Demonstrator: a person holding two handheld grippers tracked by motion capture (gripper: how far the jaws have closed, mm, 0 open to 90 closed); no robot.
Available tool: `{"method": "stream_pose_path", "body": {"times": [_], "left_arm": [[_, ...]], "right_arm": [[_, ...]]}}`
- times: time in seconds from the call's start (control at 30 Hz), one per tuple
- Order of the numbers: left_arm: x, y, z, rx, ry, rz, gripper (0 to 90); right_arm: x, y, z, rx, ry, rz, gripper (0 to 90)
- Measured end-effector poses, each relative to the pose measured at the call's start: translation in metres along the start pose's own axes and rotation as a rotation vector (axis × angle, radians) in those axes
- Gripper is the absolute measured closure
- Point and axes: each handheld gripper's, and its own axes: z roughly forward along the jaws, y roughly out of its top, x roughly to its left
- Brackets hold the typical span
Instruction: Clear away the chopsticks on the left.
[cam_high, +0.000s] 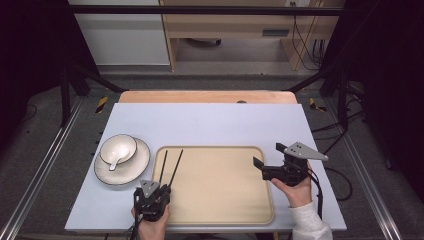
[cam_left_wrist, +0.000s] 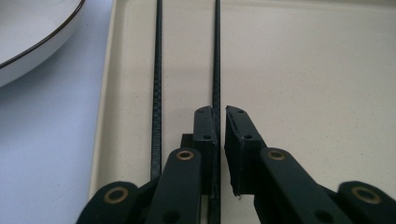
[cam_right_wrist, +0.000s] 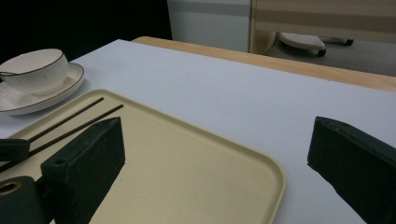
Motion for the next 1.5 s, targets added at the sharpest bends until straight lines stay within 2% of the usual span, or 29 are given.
{"method": "stream_pose_path", "body": {"times": [0.13, 0.17, 0.3, 0.4, 0.43, 0.5, 0.53, 0.6, 0.63, 0.73, 0.8, 0.83, 0.9, 0.97, 1.0, 1.07, 1.13, 1.23, 1.4, 1.5], "left_arm": [[0.002, 0.001, -0.003, -0.016, -0.015, 0.011, 79.8], [0.003, 0.003, -0.005, -0.019, -0.01, 0.021, 77.7], [0.01, 0.012, -0.013, -0.047, -0.026, 0.041, 74.1], [0.017, 0.024, -0.019, -0.091, -0.113, 0.053, 67.6], [0.017, 0.024, -0.019, -0.091, -0.113, 0.053, 65.1], [0.02, 0.03, -0.022, -0.1, -0.124, 0.089, 63.5], [0.022, 0.034, -0.023, -0.1, -0.143, 0.1, 58.5], [0.029, 0.041, -0.025, -0.104, -0.21, 0.095, 56.9], [0.031, 0.045, -0.027, -0.107, -0.215, 0.105, 54.6], [0.038, 0.054, -0.032, -0.119, -0.206, 0.145, 48.3], [0.043, 0.06, -0.037, -0.12, -0.206, 0.15, 43.3], [0.048, 0.064, -0.042, -0.136, -0.2, 0.159, 39.9], [0.05, 0.065, -0.044, -0.142, -0.199, 0.165, 38.0], [0.056, 0.067, -0.047, -0.162, -0.216, 0.158, 35.5], [0.062, 0.067, -0.046, -0.165, -0.244, 0.148, 32.3], [0.065, 0.067, -0.045, -0.165, -0.254, 0.146, 29.7], [0.071, 0.068, -0.043, -0.157, -0.258, 0.154, 29.1], [0.08, 0.067, -0.044, -0.156, -0.233, 0.188, 27.1], [0.087, 0.066, -0.046, -0.154, -0.229, 0.188, 25.3], [0.09, 0.065, -0.047, -0.151, -0.224, 0.209, 23.5]], "right_arm": [[-0.001, 0.0, -0.001, -0.005, -0.002, 0.001, 4.2], [-0.001, 0.001, -0.002, -0.005, -0.004, 0.016, 4.2], [-0.002, 0.001, -0.003, -0.011, -0.004, 0.008, 4.2], [-0.002, 0.001, -0.003, -0.011, -0.006, 0.011, 4.1], [-0.002, 0.001, -0.003, -0.011, -0.006, 0.011, 4.1], [-0.002, 0.001, -0.003, -0.01, -0.007, 0.017, 4.1], [-0.002, 0.001, -0.004, -0.01, -0.008, 0.018, 4.1], [-0.002, 0.001, -0.004, -0.011, -0.006, 0.018, 4.1], [-0.002, 0.001, -0.004, -0.011, -0.008, 0.016, 4.1], [-0.003, 0.001, -0.005, -0.015, -0.009, 0.016, 4.1], [-0.003, 0.001, -0.006, -0.015, -0.011, 0.024, 4.1], [-0.004, 0.001, -0.007, -0.018, -0.01, 0.024, 4.1], [-0.005, 0.001, -0.007, -0.018, -0.012, 0.022, 4.1], [-0.006, 0.0, -0.006, -0.017, -0.013, 0.022, 4.0], [-0.006, -0.001, -0.006, -0.015, -0.016, 0.023, 4.0], [-0.006, -0.001, -0.006, -0.009, -0.017, 0.03, 3.9], [-0.007, -0.001, -0.006, -0.007, -0.017, 0.03, 3.9], [-0.009, -0.002, -0.007, -0.006, -0.026, 0.033, 3.8], [-0.012, -0.003, -0.009, -0.007, -0.037, 0.042, 3.8], [-0.015, -0.004, -0.01, -0.008, -0.047, 0.045, 3.8]]}}
